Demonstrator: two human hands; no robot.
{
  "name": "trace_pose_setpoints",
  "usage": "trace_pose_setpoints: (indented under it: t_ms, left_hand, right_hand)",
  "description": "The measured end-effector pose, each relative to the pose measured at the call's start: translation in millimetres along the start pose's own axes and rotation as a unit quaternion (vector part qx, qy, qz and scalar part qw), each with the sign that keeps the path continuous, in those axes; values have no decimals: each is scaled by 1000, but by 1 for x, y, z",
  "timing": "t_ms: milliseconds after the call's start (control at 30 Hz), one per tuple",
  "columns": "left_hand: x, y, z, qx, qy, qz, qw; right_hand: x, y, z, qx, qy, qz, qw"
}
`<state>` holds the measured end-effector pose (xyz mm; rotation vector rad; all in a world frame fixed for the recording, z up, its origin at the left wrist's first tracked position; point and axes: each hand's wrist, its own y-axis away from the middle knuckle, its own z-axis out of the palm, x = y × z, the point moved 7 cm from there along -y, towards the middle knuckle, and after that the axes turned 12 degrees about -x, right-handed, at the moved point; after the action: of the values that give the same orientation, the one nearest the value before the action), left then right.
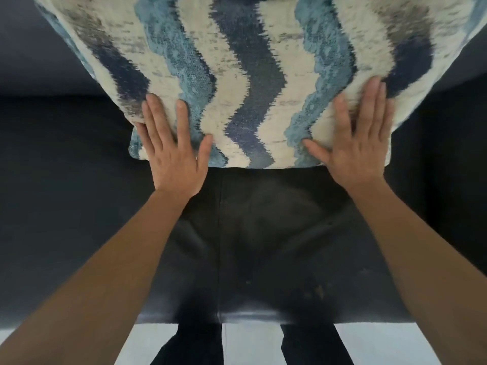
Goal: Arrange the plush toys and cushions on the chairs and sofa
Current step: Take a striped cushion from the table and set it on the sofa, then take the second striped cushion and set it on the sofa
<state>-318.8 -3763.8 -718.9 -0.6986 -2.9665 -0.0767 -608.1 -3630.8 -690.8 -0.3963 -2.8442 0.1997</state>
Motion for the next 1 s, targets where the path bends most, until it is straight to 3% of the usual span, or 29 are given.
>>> trace_pose_setpoints:
  t_ms: [167,300,433,533,600,667,767,867,1000]
  left_hand:
    - [13,33,-21,-154,114,-28,981]
    - [19,73,-87,-273,234,-96,928]
    - [38,125,-211,-321,348,-164,866]
    - [57,154,-321,-350,412,-161,826]
    - [63,166,-386,-330,452,-149,815]
    - [62,177,-440,-292,489,-137,810]
    - [55,193,-492,-268,507,-86,815]
    - [41,204,-518,-306,489,-15,817]
    - [43,199,-540,-316,512,21,799]
  right_hand:
    - [-15,22,-19,-180,-105,24,978]
    - [-22,35,-80,-330,-266,80,902]
    - [-8,61,-205,-374,-389,134,831]
    - [12,85,-305,-392,-479,174,766]
    - [27,100,-364,-402,-502,196,740]
    - [40,115,-419,-377,-549,250,703]
    - [52,145,-489,-253,-620,356,651]
    - [51,194,-544,-136,-630,434,629]
    - [42,275,-598,-33,-607,523,598]
